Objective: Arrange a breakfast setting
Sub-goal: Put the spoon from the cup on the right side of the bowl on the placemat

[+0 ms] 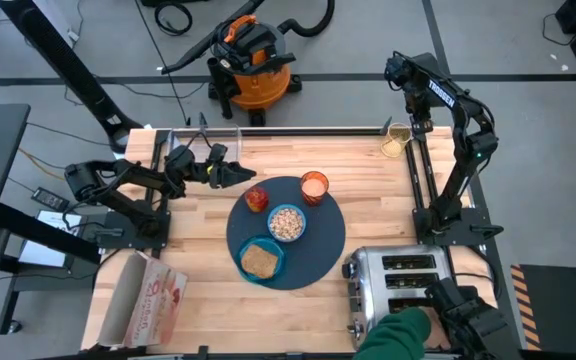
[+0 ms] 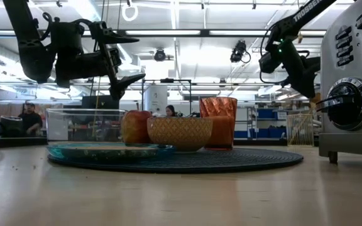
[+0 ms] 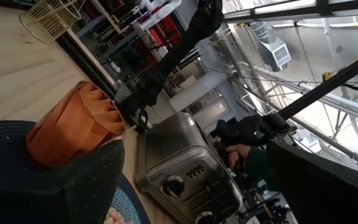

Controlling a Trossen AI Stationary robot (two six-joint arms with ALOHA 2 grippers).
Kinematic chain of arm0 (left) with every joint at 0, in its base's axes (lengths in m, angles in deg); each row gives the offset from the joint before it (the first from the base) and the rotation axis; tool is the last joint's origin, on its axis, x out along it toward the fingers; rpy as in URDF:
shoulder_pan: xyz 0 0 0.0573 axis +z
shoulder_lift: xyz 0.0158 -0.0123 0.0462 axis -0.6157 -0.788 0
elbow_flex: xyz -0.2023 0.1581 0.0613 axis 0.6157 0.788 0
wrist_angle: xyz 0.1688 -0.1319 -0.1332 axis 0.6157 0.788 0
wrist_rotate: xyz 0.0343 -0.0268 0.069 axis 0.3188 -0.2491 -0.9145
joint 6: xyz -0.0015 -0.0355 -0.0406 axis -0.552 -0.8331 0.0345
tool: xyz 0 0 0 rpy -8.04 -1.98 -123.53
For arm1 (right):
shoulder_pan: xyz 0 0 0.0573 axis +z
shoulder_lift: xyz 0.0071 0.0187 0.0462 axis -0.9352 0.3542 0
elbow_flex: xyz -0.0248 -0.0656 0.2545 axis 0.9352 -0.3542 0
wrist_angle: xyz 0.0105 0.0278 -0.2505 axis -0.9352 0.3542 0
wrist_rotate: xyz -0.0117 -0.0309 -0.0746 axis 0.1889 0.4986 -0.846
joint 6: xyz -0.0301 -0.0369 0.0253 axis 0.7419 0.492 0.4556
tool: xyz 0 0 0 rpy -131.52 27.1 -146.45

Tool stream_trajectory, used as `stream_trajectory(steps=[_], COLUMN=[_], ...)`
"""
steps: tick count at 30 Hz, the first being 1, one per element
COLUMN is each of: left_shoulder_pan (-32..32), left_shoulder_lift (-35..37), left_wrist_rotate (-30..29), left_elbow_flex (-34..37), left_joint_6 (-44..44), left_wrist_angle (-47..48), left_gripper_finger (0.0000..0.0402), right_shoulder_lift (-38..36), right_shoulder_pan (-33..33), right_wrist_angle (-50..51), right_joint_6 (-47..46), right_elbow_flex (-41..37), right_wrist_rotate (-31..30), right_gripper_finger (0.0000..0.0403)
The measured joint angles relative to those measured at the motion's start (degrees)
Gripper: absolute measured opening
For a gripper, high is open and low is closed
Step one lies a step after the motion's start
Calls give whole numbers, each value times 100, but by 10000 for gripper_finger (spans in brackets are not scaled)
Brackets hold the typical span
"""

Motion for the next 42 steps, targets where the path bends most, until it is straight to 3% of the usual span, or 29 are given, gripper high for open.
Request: stream_trajectory(steps=[11,24,34,42], left_shoulder_pan=[15,15,11,7], left_shoulder_lift=[0,0,0,0], left_wrist_rotate=[116,190,474,562], left_elbow_flex=[0,0,0,0], left_joint_6=[-2,33,46,272], left_wrist_angle=[0,0,-5,-114], left_gripper_finger=[396,396,396,396], right_shoulder_lift=[0,-4,-17,-334], right_shoulder_pan=[13,270,948,1605], right_wrist_angle=[101,36,89,86], right_joint_6=[134,188,558,1343], right_elbow_flex=[0,17,17,20], right_wrist_rotate=[-66,-77,-195,-999], right_gripper_finger=[12,10,10,6])
